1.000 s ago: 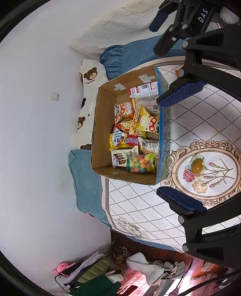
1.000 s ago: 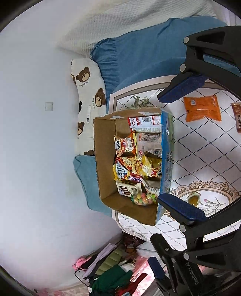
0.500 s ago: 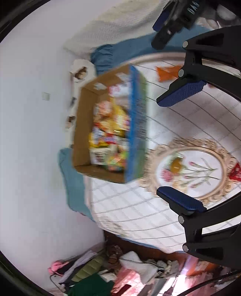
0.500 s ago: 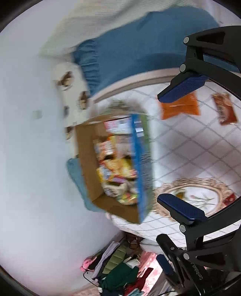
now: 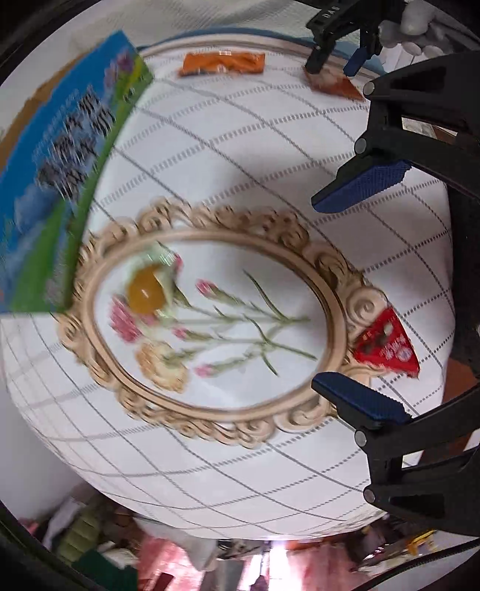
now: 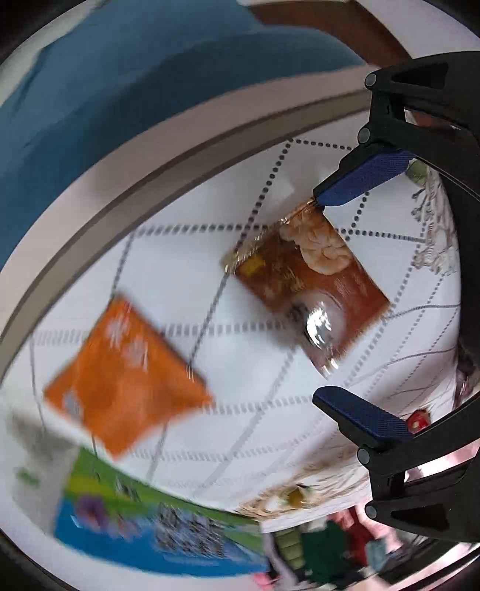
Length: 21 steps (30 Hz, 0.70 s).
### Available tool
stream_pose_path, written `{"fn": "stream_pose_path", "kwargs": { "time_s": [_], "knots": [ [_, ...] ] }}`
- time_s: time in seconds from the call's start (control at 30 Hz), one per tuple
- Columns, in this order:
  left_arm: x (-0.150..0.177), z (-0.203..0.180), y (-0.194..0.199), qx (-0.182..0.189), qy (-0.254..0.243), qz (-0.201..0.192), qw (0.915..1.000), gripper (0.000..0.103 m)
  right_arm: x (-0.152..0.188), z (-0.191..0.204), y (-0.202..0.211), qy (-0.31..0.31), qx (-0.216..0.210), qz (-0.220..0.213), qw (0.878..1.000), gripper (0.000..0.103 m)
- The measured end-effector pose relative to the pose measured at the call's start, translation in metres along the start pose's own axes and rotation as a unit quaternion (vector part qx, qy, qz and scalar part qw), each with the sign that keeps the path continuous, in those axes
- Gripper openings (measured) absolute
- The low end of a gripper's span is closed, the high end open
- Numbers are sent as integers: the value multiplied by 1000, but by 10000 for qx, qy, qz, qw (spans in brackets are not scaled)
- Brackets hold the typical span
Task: Organize snacks
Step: 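Grasp the red packet with the left gripper while the right grasps the orange packet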
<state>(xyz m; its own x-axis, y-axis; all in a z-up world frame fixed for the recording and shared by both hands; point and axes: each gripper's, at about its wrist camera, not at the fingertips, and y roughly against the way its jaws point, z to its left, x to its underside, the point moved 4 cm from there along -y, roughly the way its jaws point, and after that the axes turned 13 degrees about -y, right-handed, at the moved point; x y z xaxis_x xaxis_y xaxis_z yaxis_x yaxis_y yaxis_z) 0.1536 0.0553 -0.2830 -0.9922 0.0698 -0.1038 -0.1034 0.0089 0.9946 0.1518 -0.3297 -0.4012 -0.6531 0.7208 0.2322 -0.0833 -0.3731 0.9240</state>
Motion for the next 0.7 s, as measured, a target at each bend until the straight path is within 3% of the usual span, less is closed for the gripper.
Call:
{"fn": "stream_pose_path", "kwargs": {
  "time_s": [0.1,0.17,0.27,0.37,0.47,0.57,0.67,0.7],
  "knots": [
    [10,12,-2,-29,165,61,9998,88,-3,1,-8,12,94,-173,9998,98],
    [18,22,-1,-63,280,84,9996,88,-3,15,-10,318,258,-387,9984,82],
    [30,38,-1,-92,484,112,9987,88,8,47,-15,1024,481,-636,9915,69],
    [46,55,-3,-97,712,204,9972,88,40,85,-26,2026,721,-755,9737,68],
    [60,64,-12,52,787,394,9961,88,65,108,-32,2621,712,-634,9603,69],
    [72,63,-28,221,677,686,9951,88,75,112,-22,2631,482,-467,9624,73],
    [83,55,-60,714,660,1076,9894,88,72,101,-4,2459,371,-499,9673,76],
    [85,53,-68,850,716,1123,9874,82,69,96,2,2368,370,-510,9695,76]
  ]
}}
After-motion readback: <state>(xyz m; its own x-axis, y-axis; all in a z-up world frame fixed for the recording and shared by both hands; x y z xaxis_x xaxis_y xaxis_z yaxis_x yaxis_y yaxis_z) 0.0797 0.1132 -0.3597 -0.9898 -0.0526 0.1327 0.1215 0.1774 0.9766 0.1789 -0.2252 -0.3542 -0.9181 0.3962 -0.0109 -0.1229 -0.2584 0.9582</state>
